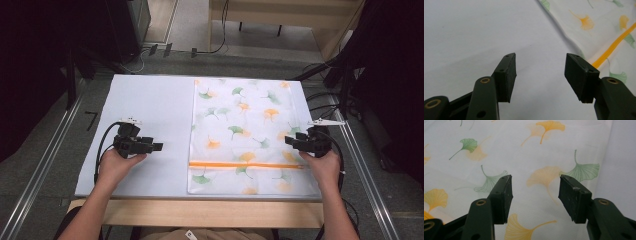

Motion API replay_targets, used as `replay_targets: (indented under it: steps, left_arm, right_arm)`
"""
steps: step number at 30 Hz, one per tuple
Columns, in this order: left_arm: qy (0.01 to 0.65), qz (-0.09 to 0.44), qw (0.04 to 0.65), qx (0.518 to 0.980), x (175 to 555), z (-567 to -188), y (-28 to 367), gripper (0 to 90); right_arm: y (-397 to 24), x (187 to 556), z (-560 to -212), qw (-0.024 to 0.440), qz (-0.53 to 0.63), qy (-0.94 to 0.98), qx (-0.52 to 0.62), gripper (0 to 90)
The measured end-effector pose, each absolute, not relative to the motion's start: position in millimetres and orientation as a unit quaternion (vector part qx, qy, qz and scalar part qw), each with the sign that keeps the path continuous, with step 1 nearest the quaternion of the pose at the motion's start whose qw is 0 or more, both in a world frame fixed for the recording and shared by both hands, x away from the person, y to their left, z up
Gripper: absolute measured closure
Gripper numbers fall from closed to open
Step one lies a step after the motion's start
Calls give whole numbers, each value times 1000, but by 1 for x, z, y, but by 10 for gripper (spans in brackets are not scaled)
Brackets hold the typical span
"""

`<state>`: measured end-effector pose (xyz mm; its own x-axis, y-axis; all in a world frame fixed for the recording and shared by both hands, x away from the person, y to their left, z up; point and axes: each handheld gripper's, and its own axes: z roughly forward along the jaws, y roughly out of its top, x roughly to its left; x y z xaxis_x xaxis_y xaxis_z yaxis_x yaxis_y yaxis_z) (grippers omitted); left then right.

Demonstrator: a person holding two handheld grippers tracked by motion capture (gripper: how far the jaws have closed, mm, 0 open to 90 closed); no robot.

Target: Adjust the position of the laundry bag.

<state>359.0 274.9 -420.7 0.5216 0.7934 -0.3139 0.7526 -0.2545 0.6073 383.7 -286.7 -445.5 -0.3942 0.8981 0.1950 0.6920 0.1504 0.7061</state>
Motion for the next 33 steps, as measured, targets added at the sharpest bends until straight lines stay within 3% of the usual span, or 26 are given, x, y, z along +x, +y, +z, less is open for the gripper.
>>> replay_targets:
  steps: [5, 7, 33]
  left_arm:
    - [482, 43, 376, 790, 358, -421, 274, 423]
    - [490, 24, 379, 784, 361, -425, 277, 420]
    - [481, 7, 365, 797, 362, -426, 269, 443]
  right_arm:
    - [-285, 387, -451, 123, 368, 747, 540, 456]
    - [-284, 388, -453, 108, 366, 748, 543, 450]
    - [-279, 386, -456, 116, 353, 765, 526, 431]
